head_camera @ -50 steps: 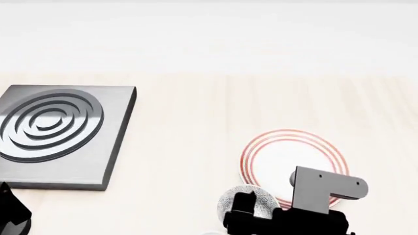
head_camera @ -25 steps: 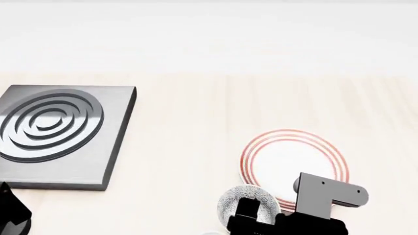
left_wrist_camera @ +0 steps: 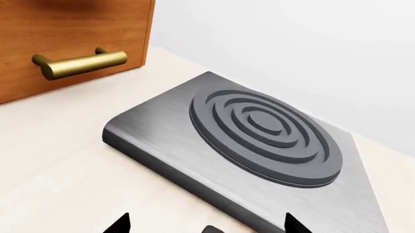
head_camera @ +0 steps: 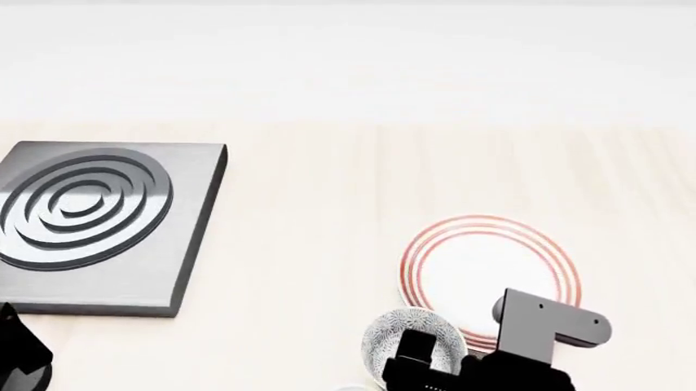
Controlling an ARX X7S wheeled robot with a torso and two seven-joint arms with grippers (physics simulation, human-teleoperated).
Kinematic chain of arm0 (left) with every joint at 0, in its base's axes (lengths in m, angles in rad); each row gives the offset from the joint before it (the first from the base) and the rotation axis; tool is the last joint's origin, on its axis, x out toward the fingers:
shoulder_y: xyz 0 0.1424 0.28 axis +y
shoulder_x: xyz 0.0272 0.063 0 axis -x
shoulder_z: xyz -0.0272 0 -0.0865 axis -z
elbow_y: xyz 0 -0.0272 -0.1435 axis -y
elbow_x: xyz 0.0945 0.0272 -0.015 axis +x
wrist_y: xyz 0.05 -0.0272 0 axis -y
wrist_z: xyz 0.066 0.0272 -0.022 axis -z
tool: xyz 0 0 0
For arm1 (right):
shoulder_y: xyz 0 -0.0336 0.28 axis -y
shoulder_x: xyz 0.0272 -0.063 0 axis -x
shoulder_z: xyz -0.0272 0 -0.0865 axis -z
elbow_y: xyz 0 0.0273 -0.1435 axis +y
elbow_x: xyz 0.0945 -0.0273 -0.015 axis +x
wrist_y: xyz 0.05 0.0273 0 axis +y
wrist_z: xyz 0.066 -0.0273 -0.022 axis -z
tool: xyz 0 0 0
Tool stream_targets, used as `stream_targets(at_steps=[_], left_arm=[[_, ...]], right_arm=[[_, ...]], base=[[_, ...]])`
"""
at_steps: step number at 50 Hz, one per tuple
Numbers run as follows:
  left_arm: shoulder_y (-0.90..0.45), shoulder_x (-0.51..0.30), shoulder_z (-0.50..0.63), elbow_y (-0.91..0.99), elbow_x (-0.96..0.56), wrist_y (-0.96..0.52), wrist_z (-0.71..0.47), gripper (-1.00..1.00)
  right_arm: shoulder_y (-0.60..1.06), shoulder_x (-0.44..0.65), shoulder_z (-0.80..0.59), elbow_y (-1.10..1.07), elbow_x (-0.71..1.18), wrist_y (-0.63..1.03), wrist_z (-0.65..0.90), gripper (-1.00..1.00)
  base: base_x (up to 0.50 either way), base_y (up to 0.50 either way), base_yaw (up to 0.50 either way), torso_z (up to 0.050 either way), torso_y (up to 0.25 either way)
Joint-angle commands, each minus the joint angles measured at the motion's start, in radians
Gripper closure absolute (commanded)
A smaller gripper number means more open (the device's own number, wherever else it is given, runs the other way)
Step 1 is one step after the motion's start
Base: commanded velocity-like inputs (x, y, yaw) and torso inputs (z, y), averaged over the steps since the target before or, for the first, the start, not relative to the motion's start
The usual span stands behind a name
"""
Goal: Pick the akita bowl between the plate and the ramekin and place it on the plate.
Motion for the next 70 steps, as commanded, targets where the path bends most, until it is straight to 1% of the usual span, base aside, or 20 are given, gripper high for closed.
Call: stream_targets(at_steps=[1, 37, 58, 59, 70], left_arm=[[-0.001, -0.001, 0.002, -0.007, -0.001, 0.006, 0.001, -1.00], [-0.003, -0.004, 0.011, -0.015, -0.007, 0.013, -0.004, -1.00], [0.000, -0.007, 0.015, -0.010, -0.013, 0.013, -0.010, -1.00], [0.000, -0.008, 0.015, -0.008, -0.014, 0.013, -0.010, -1.00], [-0.002, -0.009, 0.018, -0.015, -0.014, 0.017, -0.009, -1.00]], right_arm=[[0.007, 0.008, -0.011, 0.042, 0.009, -0.006, -0.014, -1.00], [0.016, 0.038, -0.060, 0.114, 0.033, -0.015, -0.056, -1.00], [0.007, 0.045, -0.062, 0.135, 0.049, -0.028, -0.063, -1.00], [0.002, 0.045, -0.061, 0.118, 0.045, -0.030, -0.051, 1.00], [-0.004, 0.044, -0.065, 0.098, 0.036, -0.058, -0.027, 1.00]], base=[[0.00, 0.00, 0.00, 0.000, 0.000], [0.00, 0.00, 0.00, 0.000, 0.000], [0.00, 0.00, 0.00, 0.000, 0.000], [0.00, 0.00, 0.00, 0.000, 0.000], [0.00, 0.00, 0.00, 0.000, 0.000]])
